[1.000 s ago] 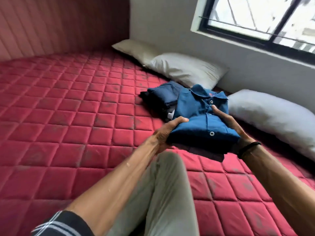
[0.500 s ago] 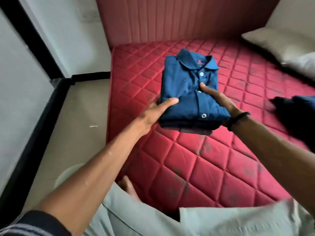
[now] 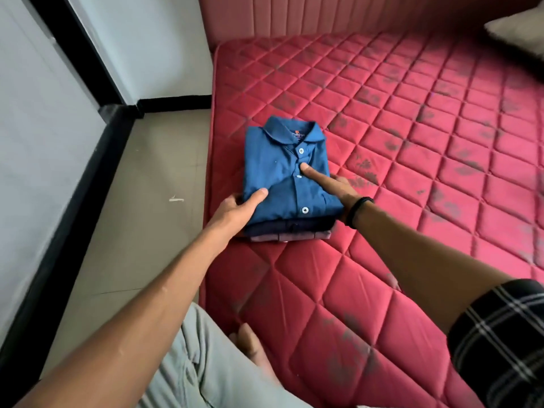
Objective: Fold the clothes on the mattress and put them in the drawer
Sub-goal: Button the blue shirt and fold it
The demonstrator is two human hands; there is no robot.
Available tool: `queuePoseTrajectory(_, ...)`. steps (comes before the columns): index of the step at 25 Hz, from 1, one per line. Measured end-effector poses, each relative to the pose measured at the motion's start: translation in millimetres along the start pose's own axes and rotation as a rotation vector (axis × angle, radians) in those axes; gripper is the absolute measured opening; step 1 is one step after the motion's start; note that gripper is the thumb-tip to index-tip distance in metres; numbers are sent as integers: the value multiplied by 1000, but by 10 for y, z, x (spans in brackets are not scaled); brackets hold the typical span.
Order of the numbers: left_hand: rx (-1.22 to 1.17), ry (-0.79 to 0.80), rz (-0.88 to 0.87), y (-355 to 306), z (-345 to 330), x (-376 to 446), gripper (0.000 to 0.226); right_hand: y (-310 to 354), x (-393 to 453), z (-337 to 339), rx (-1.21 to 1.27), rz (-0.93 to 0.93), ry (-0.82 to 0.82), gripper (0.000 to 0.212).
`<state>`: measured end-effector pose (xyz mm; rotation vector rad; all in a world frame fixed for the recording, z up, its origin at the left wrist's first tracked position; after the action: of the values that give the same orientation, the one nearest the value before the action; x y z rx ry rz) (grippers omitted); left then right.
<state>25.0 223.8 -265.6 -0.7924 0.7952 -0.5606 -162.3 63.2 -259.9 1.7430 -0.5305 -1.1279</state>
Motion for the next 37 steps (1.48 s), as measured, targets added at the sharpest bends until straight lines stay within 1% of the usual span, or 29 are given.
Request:
queuePoseTrajectory(2,-62,-36,27,-40,21,-10,70,82,2,37,-99,3,-4,75)
queuePoseTrajectory(3,-20,-99,14,-93,74,-47,78,137,-40,109,-176,-3,-23,77)
queuePoseTrajectory(4,92,-209,-35,-194,183,-119,83,193,-75,199,-234,8,-40,75)
queuePoseTrajectory(5,221,-341,-161,-416,266,-235,81,251,-157,324,-259,23,-53,70)
queuePoseTrajectory(6,329,-475,-369,-756,292,-431,73,310,-242,488,-259,46,-66,64)
queuePoseTrajectory(7,387,-563,-589,-1111,241,-659,63,350,-310,683,-251,63,-88,60)
queuePoseTrajectory(8,391,-561,-758,-1428,89,-825,55,397,-400,954,-241,74,-129,60)
queuePoseTrajectory(9,345,-472,-848,-1675,-136,-896,48,438,-504,1252,-227,74,-172,60)
queuePoseTrajectory(10,281,-345,-841,-1865,-409,-900,44,483,-619,1571,-208,78,-217,61)
queuePoseTrajectory(11,217,-225,-781,-2036,-734,-890,41,548,-754,1916,-188,95,-267,60)
queuePoseTrajectory(12,178,-137,-722,-2179,-1072,-886,38,612,-903,2247,-164,113,-321,60)
queuePoseTrajectory(14,203,-44,-675,-2436,-1767,-876,35,732,-1174,2882,-102,147,-445,55)
queuePoseTrajectory(16,246,59,-680,-2749,-2618,-942,33,821,-1457,3628,-40,177,-591,45)
queuePoseTrajectory(17,260,122,-656,-2858,-3022,-940,31,822,-1547,3976,-1,196,-674,40)
queuePoseTrajectory(18,259,202,-614,-2973,-3465,-944,28,806,-1679,4393,43,217,-805,38)
queuePoseTrajectory(19,242,298,-543,-3034,-3887,-950,30,764,-1843,4776,63,229,-979,37)
queuePoseTrajectory(21,173,521,-329,-3107,-4816,-1023,54,646,-2220,5512,76,237,-1334,43)
queuePoseTrajectory(22,139,618,-214,-3102,-5197,-1076,65,568,-2343,5730,102,209,-1443,49)
queuePoseTrajectory(24,72,758,-70,-3160,-5926,-1224,81,342,-2454,6178,183,110,-1577,62)
queuePoseTrajectory(25,31,793,-42,-3232,-6205,-1258,83,237,-2476,6354,207,49,-1614,69)
queuePoseTrajectory(26,-22,808,-30,-3300,-6481,-1272,80,108,-2441,6589,227,19,-1626,82)
queuePoseTrajectory(28,-153,769,-10,-3457,-6861,-1155,63,-77,-2271,6938,282,2,-1545,121)
queuePoseTrajectory(29,-198,740,-17,-3518,-6989,-1094,62,-175,-2148,7140,314,3,-1507,136)
queuePoseTrajectory(30,-228,695,-39,-3558,-7119,-944,73,-257,-2014,7317,334,-11,-1470,144)
queuePoseTrajectory(32,-242,574,-98,-3478,-7477,-425,118,-403,-1771,7580,314,-62,-1394,150)
queuePoseTrajectory(33,-245,552,-108,-3428,-7595,-262,133,-406,-1714,7597,291,-72,-1363,150)
queuePoseTrajectory(34,-272,538,-107,-3379,-7593,-201,140,-434,-1662,7604,275,-68,-1339,148)
queuePoseTrajectory(35,-293,528,-106,-3345,-7446,-253,139,-400,-1672,7507,244,-41,-1329,146)
queuePoseTrajectory(37,-292,475,-106,-3314,-6820,-675,126,-347,-1692,7258,176,-21,-1294,141)
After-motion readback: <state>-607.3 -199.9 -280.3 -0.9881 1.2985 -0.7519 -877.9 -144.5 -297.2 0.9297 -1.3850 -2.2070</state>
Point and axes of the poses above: each hand's wrist, its own x-axis towards the middle knuckle, its own z-axis out of the back of the hand, y = z × x, the point moved 10 cm from there along x, towards the middle knuckle, and after that the axes turned 4 degrees about x, right-handed, at the moved point
